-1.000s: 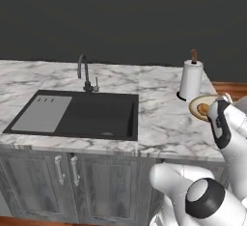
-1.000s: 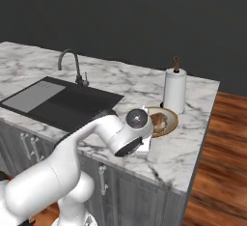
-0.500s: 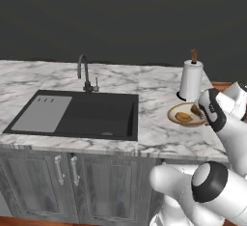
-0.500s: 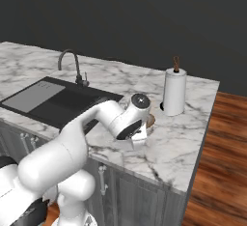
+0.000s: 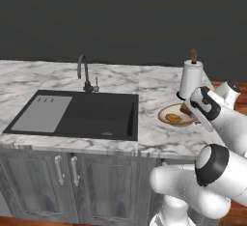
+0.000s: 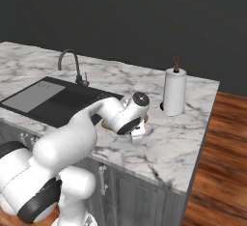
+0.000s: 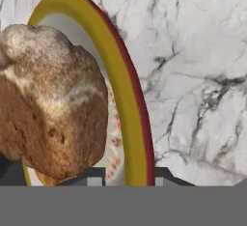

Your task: Pick up the heated bread from the toaster oven and place it in the bowl. Then move the bread bowl to the dining counter.

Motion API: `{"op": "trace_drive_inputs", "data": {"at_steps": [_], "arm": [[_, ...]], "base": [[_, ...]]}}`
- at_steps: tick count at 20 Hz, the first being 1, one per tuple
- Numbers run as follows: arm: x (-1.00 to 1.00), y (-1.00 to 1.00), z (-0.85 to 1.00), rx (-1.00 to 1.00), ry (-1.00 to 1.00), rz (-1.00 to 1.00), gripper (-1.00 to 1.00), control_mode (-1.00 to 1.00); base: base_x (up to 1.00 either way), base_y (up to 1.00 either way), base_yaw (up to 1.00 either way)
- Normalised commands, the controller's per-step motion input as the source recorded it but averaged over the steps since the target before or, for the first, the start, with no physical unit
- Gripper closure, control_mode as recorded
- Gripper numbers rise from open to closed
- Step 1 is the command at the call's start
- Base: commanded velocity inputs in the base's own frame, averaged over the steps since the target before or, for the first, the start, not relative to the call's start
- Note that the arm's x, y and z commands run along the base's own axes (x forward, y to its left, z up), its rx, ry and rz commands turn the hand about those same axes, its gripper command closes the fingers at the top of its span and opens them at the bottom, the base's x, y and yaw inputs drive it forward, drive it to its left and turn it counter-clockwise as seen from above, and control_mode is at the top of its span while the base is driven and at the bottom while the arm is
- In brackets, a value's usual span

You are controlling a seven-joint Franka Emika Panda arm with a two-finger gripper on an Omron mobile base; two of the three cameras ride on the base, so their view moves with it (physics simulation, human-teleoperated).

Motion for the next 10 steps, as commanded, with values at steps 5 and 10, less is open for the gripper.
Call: {"op": "trace_drive_inputs", "data": {"at_steps": [5,10], "arm": [[0.65,0.19,-0.5,0.0,-0.05,0.0,1.0,-1.0],[0.71,0.15,-0.45,0.0,-0.01,0.0,1.0,-1.0]], "base": [[0.0,0.0,0.0],[0.0,0.0,0.0]]}}
